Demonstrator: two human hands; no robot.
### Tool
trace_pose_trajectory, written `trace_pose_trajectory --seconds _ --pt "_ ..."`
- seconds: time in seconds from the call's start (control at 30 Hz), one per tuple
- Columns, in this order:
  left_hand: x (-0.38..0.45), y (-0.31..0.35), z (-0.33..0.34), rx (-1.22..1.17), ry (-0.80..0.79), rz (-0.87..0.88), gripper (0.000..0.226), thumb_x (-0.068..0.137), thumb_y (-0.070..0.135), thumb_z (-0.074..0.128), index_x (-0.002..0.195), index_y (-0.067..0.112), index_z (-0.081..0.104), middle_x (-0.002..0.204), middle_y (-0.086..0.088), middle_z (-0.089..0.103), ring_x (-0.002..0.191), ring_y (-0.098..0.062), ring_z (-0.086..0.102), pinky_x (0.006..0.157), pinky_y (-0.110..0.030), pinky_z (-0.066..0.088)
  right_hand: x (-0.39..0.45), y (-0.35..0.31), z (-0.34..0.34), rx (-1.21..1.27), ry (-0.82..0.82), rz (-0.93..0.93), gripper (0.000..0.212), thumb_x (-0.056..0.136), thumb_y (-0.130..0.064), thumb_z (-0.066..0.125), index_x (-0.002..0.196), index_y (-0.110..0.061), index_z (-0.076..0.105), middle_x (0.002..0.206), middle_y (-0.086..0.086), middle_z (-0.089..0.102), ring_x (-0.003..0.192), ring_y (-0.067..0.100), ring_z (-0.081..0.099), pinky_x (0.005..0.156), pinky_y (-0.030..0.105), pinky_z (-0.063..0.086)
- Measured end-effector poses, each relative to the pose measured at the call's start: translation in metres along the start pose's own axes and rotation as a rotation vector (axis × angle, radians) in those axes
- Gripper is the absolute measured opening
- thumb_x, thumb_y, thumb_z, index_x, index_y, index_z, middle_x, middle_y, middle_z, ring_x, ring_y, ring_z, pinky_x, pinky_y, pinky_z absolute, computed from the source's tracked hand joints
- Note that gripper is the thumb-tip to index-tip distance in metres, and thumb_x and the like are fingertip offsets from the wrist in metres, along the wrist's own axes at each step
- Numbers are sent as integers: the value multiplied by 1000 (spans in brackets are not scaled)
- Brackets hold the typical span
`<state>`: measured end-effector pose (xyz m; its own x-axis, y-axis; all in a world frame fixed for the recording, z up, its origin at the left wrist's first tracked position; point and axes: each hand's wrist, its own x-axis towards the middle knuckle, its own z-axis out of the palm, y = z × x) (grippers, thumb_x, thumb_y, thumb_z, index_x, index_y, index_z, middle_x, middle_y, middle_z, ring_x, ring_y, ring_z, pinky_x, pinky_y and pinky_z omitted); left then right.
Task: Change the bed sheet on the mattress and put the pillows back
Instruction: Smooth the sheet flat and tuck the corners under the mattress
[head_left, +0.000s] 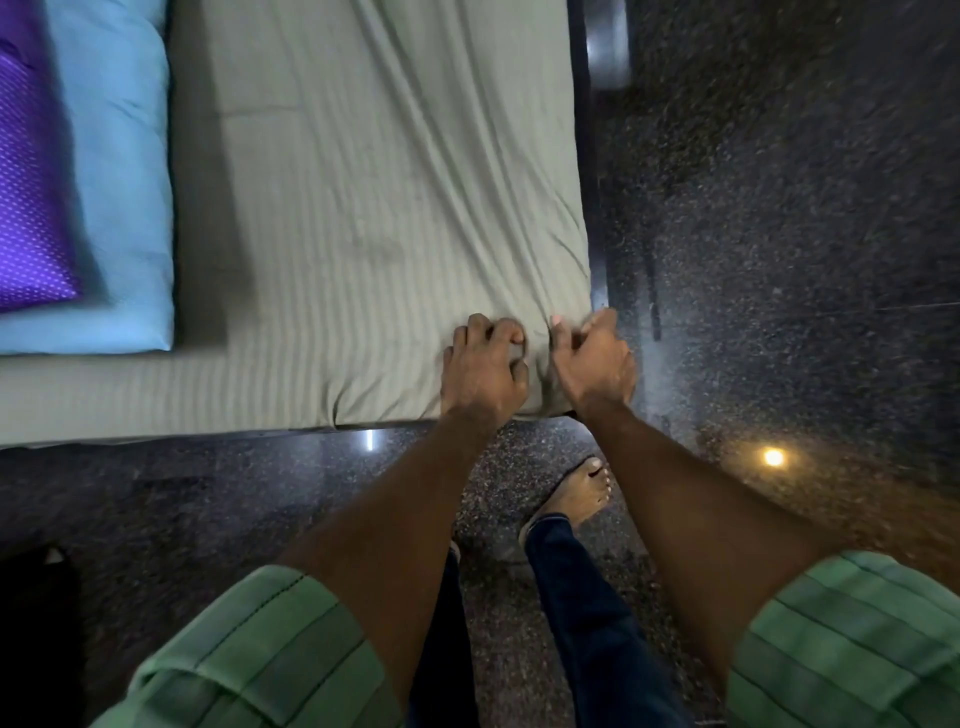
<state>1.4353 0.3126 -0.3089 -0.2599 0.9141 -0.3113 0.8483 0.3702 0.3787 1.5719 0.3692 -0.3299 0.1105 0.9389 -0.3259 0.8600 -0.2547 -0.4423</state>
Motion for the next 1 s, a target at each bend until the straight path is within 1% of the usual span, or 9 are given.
trace_pose_trajectory --seconds 0.07,0.17,0.3,0.5,0.63,0.77,0.87,0.93,1.0 --pt "4 11 1 -28 2 -49 34 84 34 62 116 30 56 119 -4 50 109 -30 49 91 -45 48 8 -3 -6 -109 -69 -79 41 100 -56 48 111 -16 49 101 21 70 97 44 65 76 44 44" --pt "7 27 4 -28 20 -126 37 87 33 59 124 31 57 122 -7 52 110 -33 51 90 -46 49 16 -4 -15 -281 -171 -237 27 107 -39 39 117 -18 52 104 22 71 100 44 66 73 41 39" --pt "9 44 5 -8 25 -209 36 87 31 59 123 28 58 123 -8 51 111 -33 51 89 -47 47 24 1 -30 -397 -212 -316 22 106 -26 37 118 -14 52 104 21 72 100 42 69 78 43 49" --pt "8 60 7 2 -15 -161 38 85 32 64 122 34 58 124 -3 46 117 -29 45 95 -49 45 21 8 -34 -219 -193 -146 29 106 -33 38 113 -14 59 109 20 70 103 43 65 80 42 46" --pt "10 63 11 86 -91 -86 51 86 37 66 135 48 54 128 2 39 121 -26 38 101 -50 37 30 4 -26 -111 -199 -37 25 99 -35 48 96 -17 65 102 16 72 99 40 66 76 37 46" --pt "13 67 19 33 -79 -169 51 85 39 69 133 53 55 128 4 39 121 -25 36 101 -52 34 48 7 -32 -119 -244 6 26 86 -37 62 79 -12 62 88 10 68 95 38 66 72 32 43" --pt "18 71 20 -9 -54 -220 43 84 40 67 126 48 60 127 4 42 120 -26 39 99 -52 34 59 2 -36 -168 -276 2 25 81 -38 69 90 -16 65 90 8 65 99 36 66 73 31 42" --pt "20 76 22 -8 -22 -215 40 82 40 65 121 42 61 123 2 46 117 -28 44 96 -49 34 65 -3 -36 -190 -270 -2 42 77 -38 74 109 -17 57 106 12 67 105 38 64 76 35 42" --pt "22 81 23 -62 51 -271 38 80 37 65 116 31 55 118 1 50 114 -27 50 93 -47 37 71 -5 -34 -139 -239 9 59 71 -34 78 115 -17 43 114 12 63 107 38 61 76 39 44"
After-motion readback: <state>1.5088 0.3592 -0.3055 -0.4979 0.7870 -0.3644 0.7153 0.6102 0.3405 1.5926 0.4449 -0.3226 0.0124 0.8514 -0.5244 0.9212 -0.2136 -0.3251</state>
